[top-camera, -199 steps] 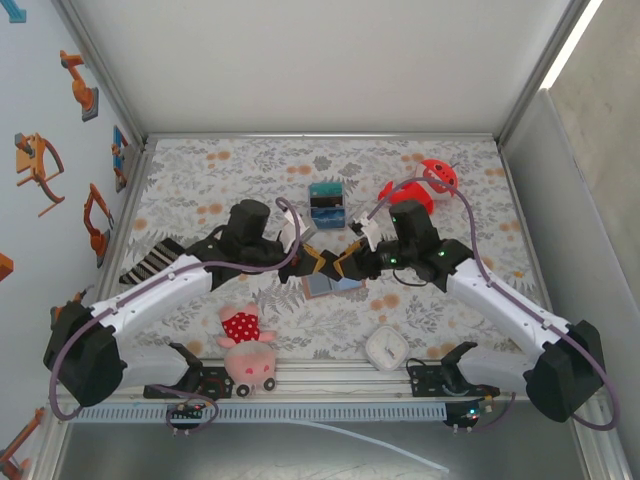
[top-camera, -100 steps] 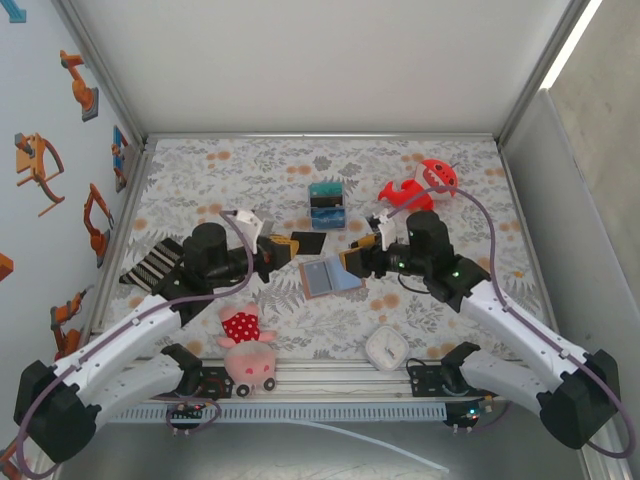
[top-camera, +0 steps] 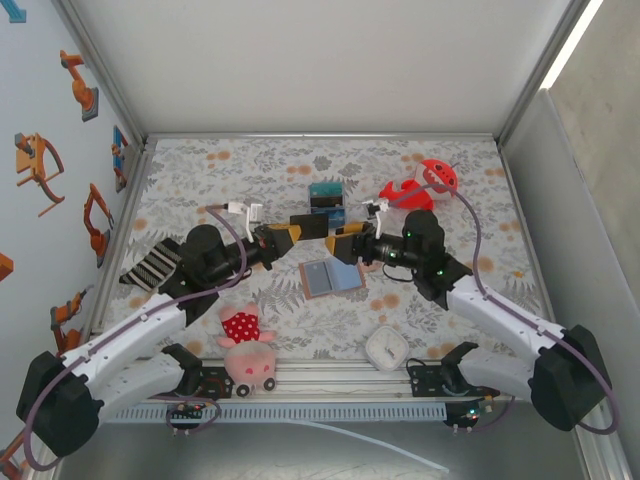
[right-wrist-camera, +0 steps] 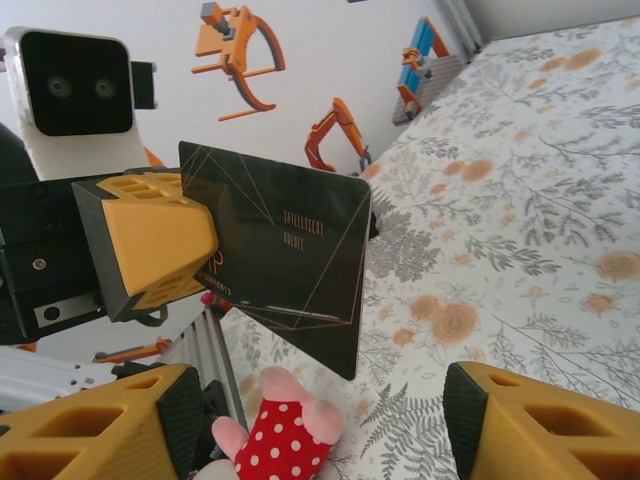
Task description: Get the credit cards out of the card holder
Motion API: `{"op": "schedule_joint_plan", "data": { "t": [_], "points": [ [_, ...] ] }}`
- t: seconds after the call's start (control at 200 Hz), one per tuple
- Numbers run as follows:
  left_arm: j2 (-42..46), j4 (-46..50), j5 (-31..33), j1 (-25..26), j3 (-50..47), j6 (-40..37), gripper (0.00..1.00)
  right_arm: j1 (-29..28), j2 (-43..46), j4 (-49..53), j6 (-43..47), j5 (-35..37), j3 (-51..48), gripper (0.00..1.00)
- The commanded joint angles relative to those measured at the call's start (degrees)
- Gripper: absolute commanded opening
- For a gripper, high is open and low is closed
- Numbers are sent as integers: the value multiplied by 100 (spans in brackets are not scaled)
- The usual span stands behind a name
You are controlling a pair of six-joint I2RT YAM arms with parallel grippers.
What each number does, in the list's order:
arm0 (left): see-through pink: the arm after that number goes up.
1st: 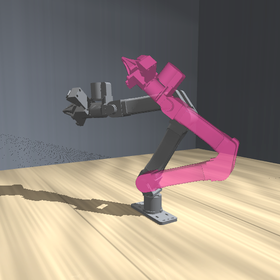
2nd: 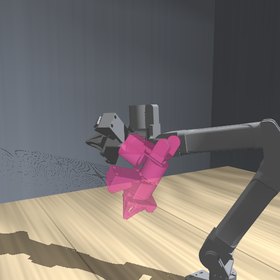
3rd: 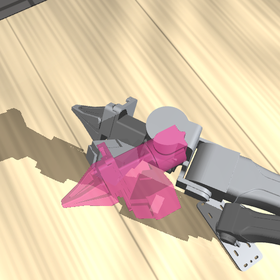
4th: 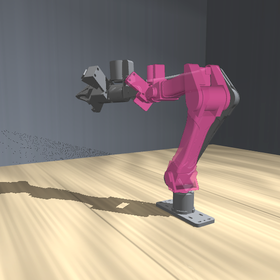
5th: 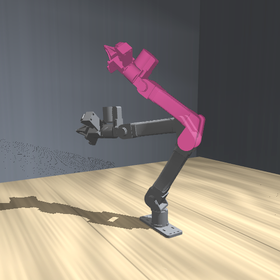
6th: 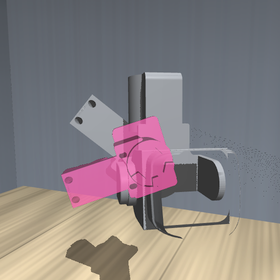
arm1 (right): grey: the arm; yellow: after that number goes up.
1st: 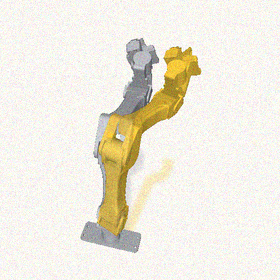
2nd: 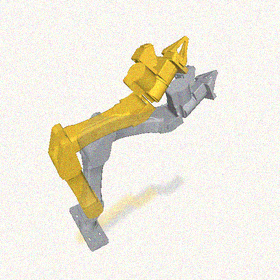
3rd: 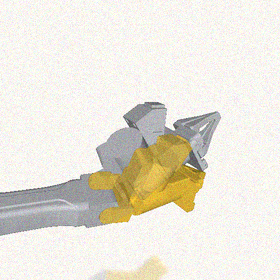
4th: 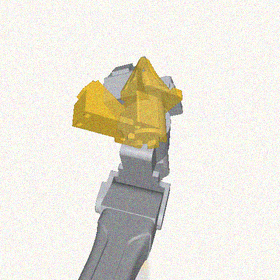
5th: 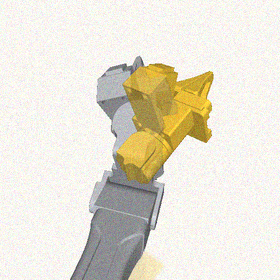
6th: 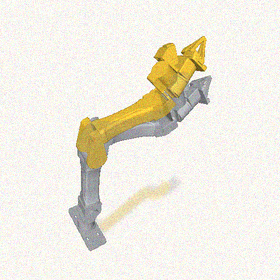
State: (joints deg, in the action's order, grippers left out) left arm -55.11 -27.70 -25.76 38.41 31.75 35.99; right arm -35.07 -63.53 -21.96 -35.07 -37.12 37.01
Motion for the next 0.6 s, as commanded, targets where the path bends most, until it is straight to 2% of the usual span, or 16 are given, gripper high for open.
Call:
{"op": "schedule_joint_plan", "data": {
  "t": [0.0,0.215,0.496,0.556,0.596],
  "points": [
    [-48,-665,-387,-27,-60,405,0,0,-100,-695,-151,-457,209,61],
    [-131,-1154,-707,-32,-117,646,0,0,-134,-1029,-226,-670,243,44],
    [-165,-1040,-762,-36,-161,638,0,0,24,-1153,-285,-848,219,9],
    [-151,-948,-747,-49,-132,602,6,-2,21,-1204,-330,-923,197,1],
    [-141,-817,-746,-65,-90,532,11,0,19,-1228,-342,-957,187,0]
  ]
}}
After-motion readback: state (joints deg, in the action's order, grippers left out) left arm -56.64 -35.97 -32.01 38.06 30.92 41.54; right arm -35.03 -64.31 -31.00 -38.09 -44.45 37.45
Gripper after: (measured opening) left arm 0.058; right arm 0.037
